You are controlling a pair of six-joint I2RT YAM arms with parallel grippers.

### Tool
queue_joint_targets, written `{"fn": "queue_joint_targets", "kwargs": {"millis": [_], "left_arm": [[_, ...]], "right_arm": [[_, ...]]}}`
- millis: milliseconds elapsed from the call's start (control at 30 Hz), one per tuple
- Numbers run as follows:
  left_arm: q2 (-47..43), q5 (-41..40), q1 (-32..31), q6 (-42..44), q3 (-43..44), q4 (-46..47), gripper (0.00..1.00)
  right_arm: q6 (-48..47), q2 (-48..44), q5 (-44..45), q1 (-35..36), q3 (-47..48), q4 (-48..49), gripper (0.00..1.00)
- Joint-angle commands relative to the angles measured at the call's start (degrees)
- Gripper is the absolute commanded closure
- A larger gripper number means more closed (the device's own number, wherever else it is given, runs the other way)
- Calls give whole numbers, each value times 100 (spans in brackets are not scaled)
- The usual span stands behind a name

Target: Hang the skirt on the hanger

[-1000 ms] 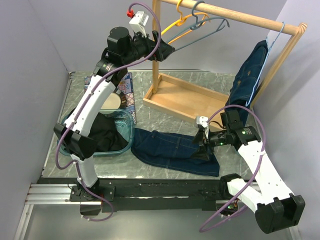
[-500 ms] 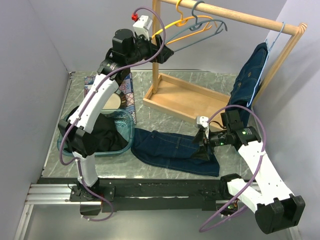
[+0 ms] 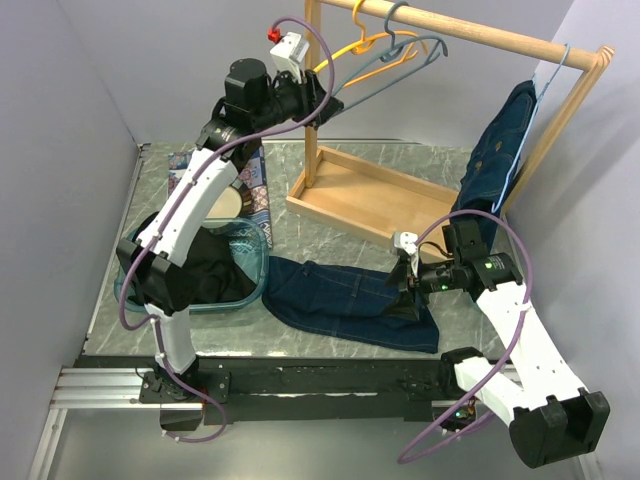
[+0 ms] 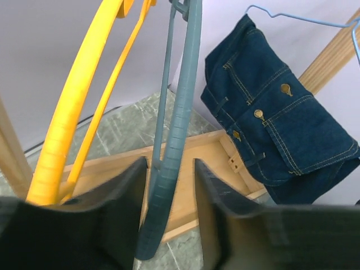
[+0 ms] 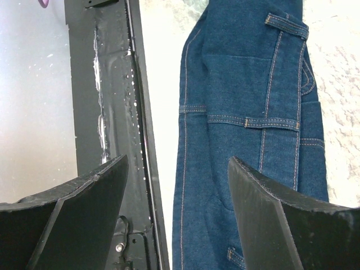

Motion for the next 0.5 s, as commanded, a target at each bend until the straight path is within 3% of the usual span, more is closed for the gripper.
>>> {"fn": "queue_joint_targets", "kwargs": {"millis": [0,100,167,267,467], "left_arm": [[-176,358,13,-37,-260,594,62],[-98,464,-23,-29,-199,621,67],[-45,482,-75,-2,-155,577,76],[-114,491,-154,24,-242,743,99],[-510,438,-374,138,-577,1236,99]], "right_arm": [[-83,-65,-101,-85,38,13,21],[-109,-65,-119,-111,56,-22,21],[-127,-74,-136,-147,56,-48,21],[-162,-74,-145,-173,47,-75,21],[-328,-57,-215,-217,82,-215,21]]}}
